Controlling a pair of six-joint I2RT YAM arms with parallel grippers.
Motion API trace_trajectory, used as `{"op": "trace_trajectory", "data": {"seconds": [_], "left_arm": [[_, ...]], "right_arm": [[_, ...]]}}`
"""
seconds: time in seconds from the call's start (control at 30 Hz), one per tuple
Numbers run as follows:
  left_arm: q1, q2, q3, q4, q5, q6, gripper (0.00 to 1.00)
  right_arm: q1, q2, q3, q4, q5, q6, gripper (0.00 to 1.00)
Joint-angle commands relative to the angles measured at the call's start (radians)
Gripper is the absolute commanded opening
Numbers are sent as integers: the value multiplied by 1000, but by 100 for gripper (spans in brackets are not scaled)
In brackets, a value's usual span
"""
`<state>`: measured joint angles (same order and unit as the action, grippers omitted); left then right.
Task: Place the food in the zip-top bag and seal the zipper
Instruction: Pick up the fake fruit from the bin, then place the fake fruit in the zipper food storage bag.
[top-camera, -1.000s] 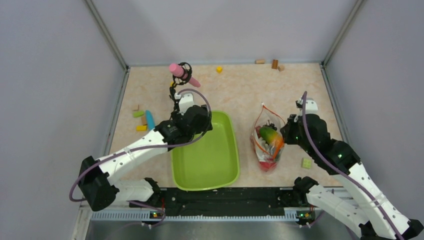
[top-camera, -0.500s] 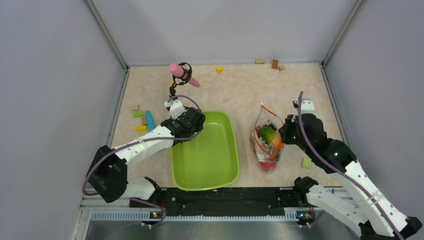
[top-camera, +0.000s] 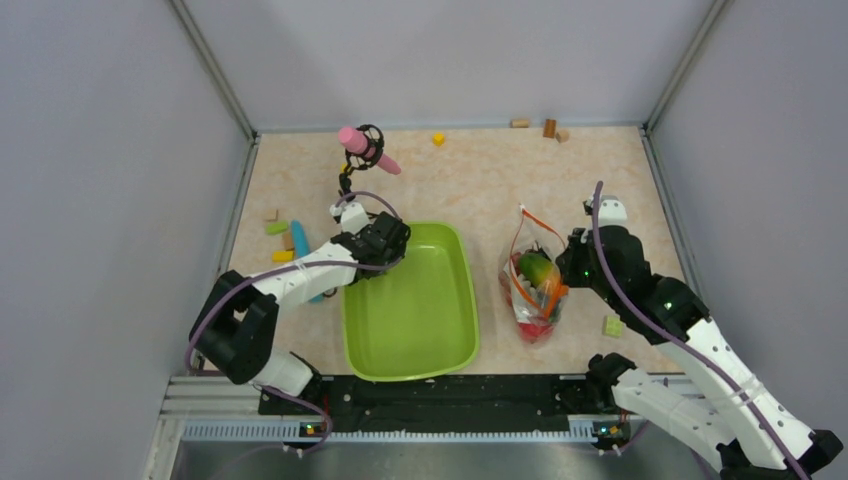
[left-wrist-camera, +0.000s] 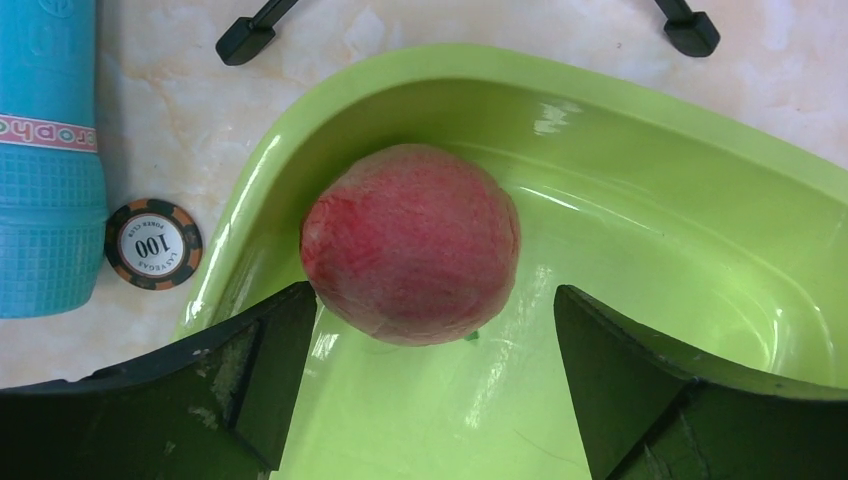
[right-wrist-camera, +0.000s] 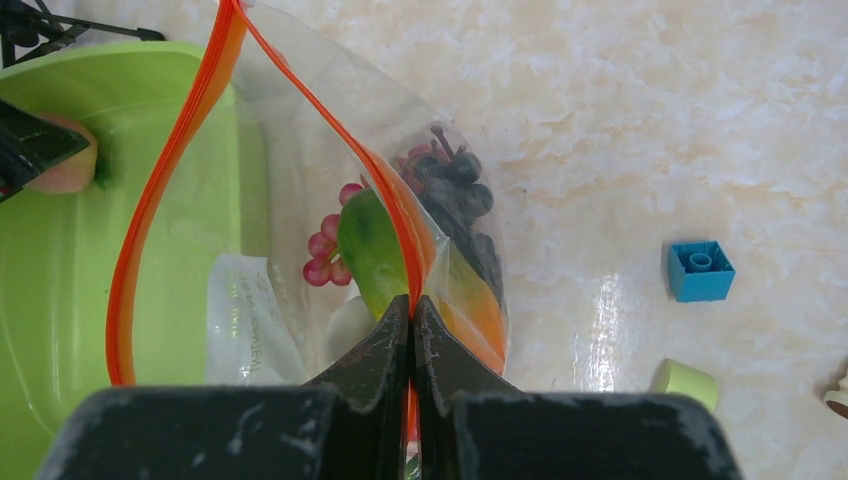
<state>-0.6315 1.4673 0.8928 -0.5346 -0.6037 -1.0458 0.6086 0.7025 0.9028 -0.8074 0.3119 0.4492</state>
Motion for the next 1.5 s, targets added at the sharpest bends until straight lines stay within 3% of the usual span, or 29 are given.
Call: {"op": "trace_trajectory", "data": {"seconds": [0.0,0.23,0.43,0.57,0.67,0.8,1.0,1.17,1.3,1.47], "left_arm": [[11,27,-8,52,-4,-7,93],[14,55,4,77,29,11,74],[15,43,2,91,61,37,43],[15,12,-4,92,85,45,30],[13,-24,-7,95,132,66,24],[9,-80,12,102,254,139,6],[-30,-212,-9,226,456,304,3],[-67,-327,-51,508,851,461,0],[-128,-307,4,688,1136,514,0],[-245,-215,178,624,1172,609,0]], "right_arm": [[8,0,-2,20,10,9,0],[8,-3,0,20,11,9,0],[8,-6,0,17,7,11,0],[8,-8,0,17,-2,12,0],[8,-7,1,17,-5,12,0],[8,-6,3,17,-8,10,0],[8,-1,14,18,-12,13,0],[8,8,13,25,-36,21,0],[8,9,17,31,-51,20,0],[9,2,16,38,-71,12,0]]}}
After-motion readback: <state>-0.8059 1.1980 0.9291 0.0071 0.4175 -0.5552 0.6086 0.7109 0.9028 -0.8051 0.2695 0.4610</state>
